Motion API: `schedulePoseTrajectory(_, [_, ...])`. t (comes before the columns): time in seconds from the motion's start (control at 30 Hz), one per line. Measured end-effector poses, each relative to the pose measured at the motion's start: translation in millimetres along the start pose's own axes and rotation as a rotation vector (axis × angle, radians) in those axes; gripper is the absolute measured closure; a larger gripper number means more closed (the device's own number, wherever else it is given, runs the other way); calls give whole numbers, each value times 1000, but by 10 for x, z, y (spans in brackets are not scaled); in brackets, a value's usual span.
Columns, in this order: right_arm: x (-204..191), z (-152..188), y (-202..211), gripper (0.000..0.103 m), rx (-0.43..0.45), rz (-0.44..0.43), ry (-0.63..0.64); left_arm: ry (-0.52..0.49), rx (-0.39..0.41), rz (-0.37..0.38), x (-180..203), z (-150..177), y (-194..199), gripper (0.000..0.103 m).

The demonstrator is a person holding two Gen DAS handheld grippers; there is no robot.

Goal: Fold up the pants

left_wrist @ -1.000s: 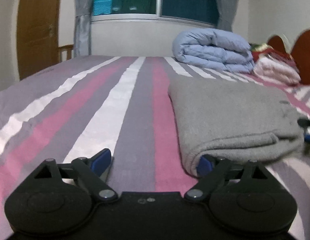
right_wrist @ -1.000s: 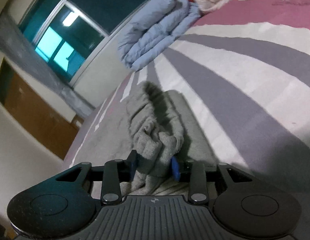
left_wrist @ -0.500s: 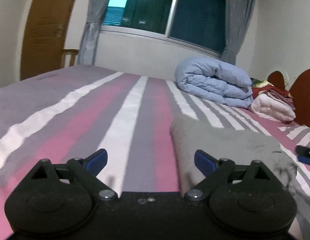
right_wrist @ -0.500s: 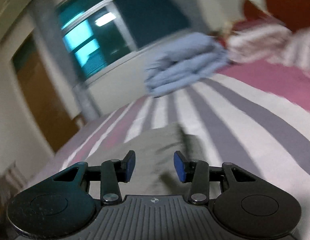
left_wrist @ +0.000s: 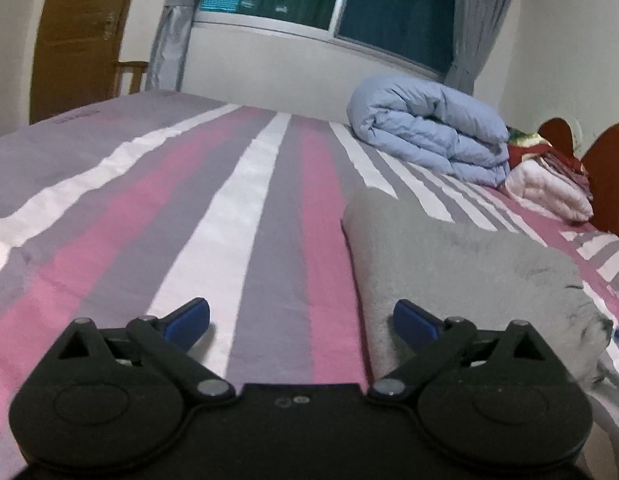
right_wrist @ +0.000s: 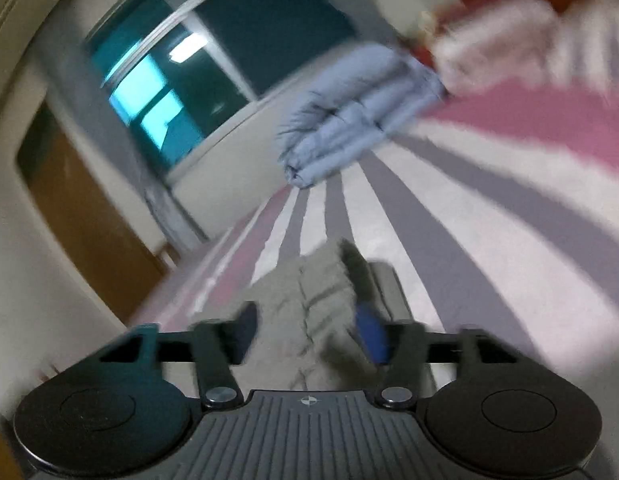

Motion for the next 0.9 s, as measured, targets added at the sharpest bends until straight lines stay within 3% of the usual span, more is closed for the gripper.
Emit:
schedulePoseTrajectory(0.1, [156, 33, 22, 44, -48, -60, -156, 18, -16, 2, -14, 12, 43, 9])
schedulePoseTrajectory(0.17, [162, 22, -24, 44, -77, -62, -179, 3, -19, -11, -6, 29, 58, 9])
schedulePoseTrajectory(0.23, [215, 71, -74, 44, -113, -3, -178, -20, -20, -17, 13, 51, 68, 9])
schedulePoseTrajectory(0.3, [258, 152, -136, 44, -158, -17, -224, -31, -22, -20, 14, 61, 72, 9])
schedulePoseTrajectory(0.47, [321, 72, -489, 44, -174, -23, -231, -18, -39, -25, -16, 69, 32, 9])
schedulePoseTrajectory(0.5, [293, 68, -536, 44, -169, -16, -211, -17, -41, -27, -19, 70, 25, 9])
schedulePoseTrajectory(0.57, [213, 55, -539, 58, -135, 10, -139, -15, -46, -29, -26, 79, 18, 9])
schedulePoseTrajectory(0.67, [100, 53, -300, 61, -18, -45, -103, -22, -59, -28, -18, 92, 1, 9])
schedulePoseTrajectory(0.73, [138, 11, -240, 61, 17, -9, -89, -38, -64, -28, 9, 97, -12, 9])
schedulePoseTrajectory(0.83, [426, 158, -480, 61, -151, 29, -183, -59, -67, -27, 40, 108, -18, 9])
schedulePoseTrajectory(0.9, [418, 132, -458, 60, -154, 8, -187, -61, -69, -31, 40, 115, -19, 9])
Point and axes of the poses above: each gripper's, at about its wrist camera, not at the fingertips, and y roughly against the way its jaws point, x to its right, z to its underside, the point moved 6 cm from there along -y, roughly the way its jaws point, and after that the axes turned 2 degrees about -y, right-handed, at the moved point
